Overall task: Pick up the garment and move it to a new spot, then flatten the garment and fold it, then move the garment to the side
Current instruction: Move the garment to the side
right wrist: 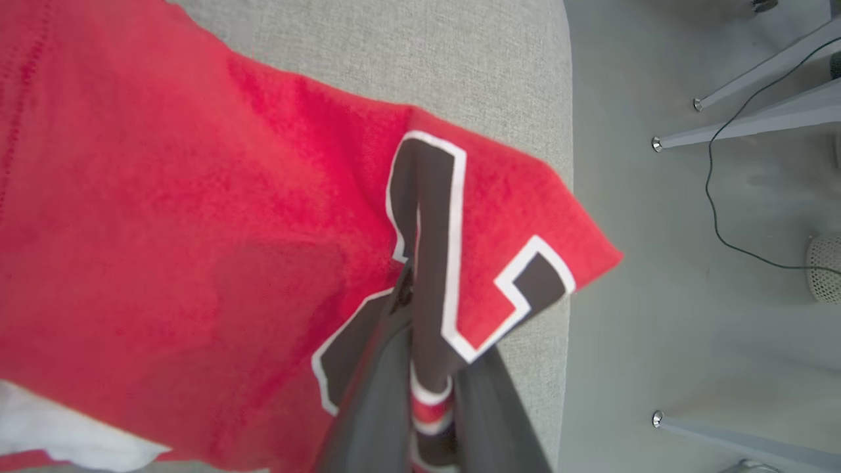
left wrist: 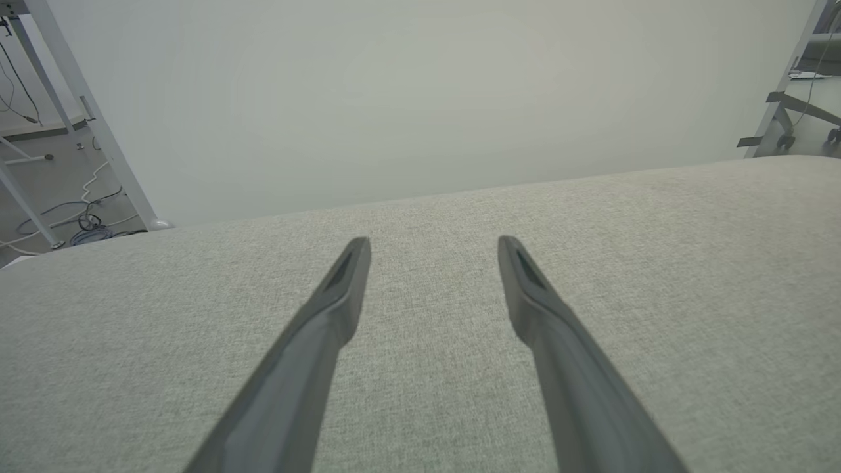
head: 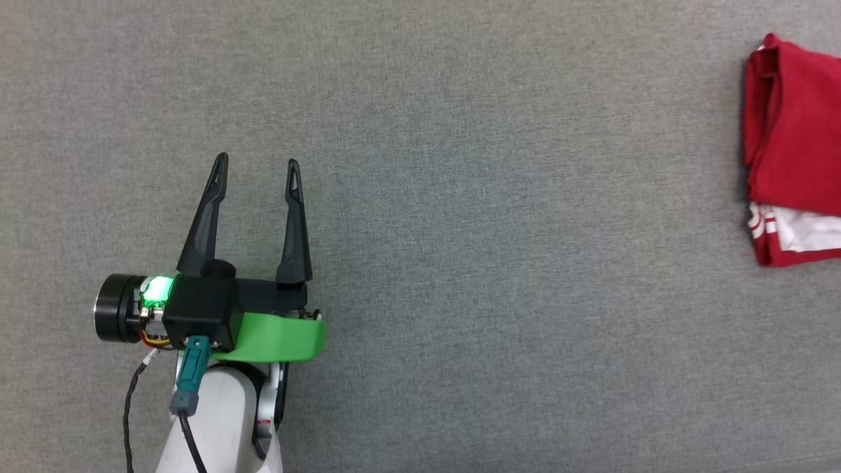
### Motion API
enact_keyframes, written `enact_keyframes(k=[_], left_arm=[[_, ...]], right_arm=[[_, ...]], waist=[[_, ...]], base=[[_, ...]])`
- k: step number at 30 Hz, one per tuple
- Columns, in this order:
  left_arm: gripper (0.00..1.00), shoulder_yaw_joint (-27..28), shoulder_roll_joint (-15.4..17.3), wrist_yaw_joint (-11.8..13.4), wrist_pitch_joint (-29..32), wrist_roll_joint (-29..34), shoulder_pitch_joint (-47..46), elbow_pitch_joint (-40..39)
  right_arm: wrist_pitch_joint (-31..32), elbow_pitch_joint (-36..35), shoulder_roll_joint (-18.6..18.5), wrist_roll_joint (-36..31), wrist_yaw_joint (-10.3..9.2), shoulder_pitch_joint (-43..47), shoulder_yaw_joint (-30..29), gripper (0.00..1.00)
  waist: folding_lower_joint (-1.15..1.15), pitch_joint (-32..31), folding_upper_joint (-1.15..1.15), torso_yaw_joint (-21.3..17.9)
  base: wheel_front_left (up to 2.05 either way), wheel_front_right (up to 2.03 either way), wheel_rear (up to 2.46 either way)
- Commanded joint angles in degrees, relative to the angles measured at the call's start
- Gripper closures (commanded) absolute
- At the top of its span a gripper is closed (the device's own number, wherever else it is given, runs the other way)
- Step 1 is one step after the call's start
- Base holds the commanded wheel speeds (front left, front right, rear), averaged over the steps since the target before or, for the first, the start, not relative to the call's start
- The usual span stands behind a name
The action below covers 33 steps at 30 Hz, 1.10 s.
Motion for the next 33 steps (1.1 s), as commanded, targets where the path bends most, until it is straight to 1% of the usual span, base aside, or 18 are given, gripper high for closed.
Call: enact_keyframes(k=[1,8,11,14,15,16,21,23,28,31,33], left_arm=[[0.00,-0.3,0.4,0.3,-0.3,0.7,-1.2,-0.6],[0.00,-1.5,0.7,1.1,-0.3,0.9,-2.2,-2.1],[0.00,-1.8,0.8,1.6,-0.3,0.8,-2.3,-2.2],[0.00,-2.1,0.9,2.0,-0.3,0.7,-2.3,-2.1],[0.00,-2.1,0.9,2.2,-0.3,0.6,-2.2,-2.0],[0.00,-2.2,0.9,2.3,-0.3,0.5,-2.1,-1.8],[0.00,-2.2,0.9,2.9,-0.3,-0.1,-1.1,-0.8],[0.00,-2.3,0.8,3.0,-0.3,-0.3,-0.5,-0.6],[0.00,-2.1,0.8,3.2,-0.3,-0.9,1.8,0.2],[0.00,-1.6,0.9,3.5,-0.3,-1.1,3.5,0.2],[0.00,-1.1,0.9,3.6,-0.3,-1.3,4.7,0.1]], right_arm=[[-0.6,1.7,-0.5,-0.9,-0.04,-1.7,-0.7,1.00],[-2.7,10.7,-0.8,-3.7,-0.04,-7.0,-3.6,1.00],[-4.1,13.6,-0.4,-4.9,-0.04,-8.8,-4.0,1.00],[-3.9,16.2,0.8,-5.4,-0.04,-9.5,-3.3,1.00],[-4.4,16.8,1.2,-5.5,-0.04,-9.8,-3.4,0.86],[-5.4,17.7,1.7,-6.1,-0.04,-10.1,-3.4,0.00],[-8.6,21.2,2.9,-8.1,-0.04,-9.6,-3.0,0.00],[-11.4,22.0,2.9,-8.6,-0.04,-9.2,-3.4,0.00],[-21.9,23.7,4.4,-10.1,-0.04,-7.2,-5.7,0.00],[-29.4,23.6,6.8,-9.7,-0.04,-6.2,-8.5,0.00],[-34.9,23.0,7.9,-11.0,-0.04,-5.3,-10.2,0.00]], waist=[[-0.01,2.9,0.00,1.5],[-0.01,5.3,0.00,3.0],[-0.01,5.6,0.00,3.4],[-0.01,5.4,0.00,3.6],[-0.01,5.2,0.00,3.6],[-0.01,4.8,0.00,3.6],[-0.01,1.6,0.00,3.4],[-0.01,-0.2,0.00,3.6],[-0.01,-5.2,0.00,3.5],[-0.01,-7.6,0.00,3.3],[-0.01,-9.0,0.00,3.4]], base=[[0.00,0.00,0.00],[0.00,0.00,0.00],[0.00,0.00,0.00],[0.00,0.00,0.00],[0.00,0.00,0.00],[0.00,0.00,0.00],[0.00,0.00,0.00],[0.00,0.00,0.00],[0.00,0.00,0.00],[0.00,0.00,0.00],[0.00,0.00,0.00]])
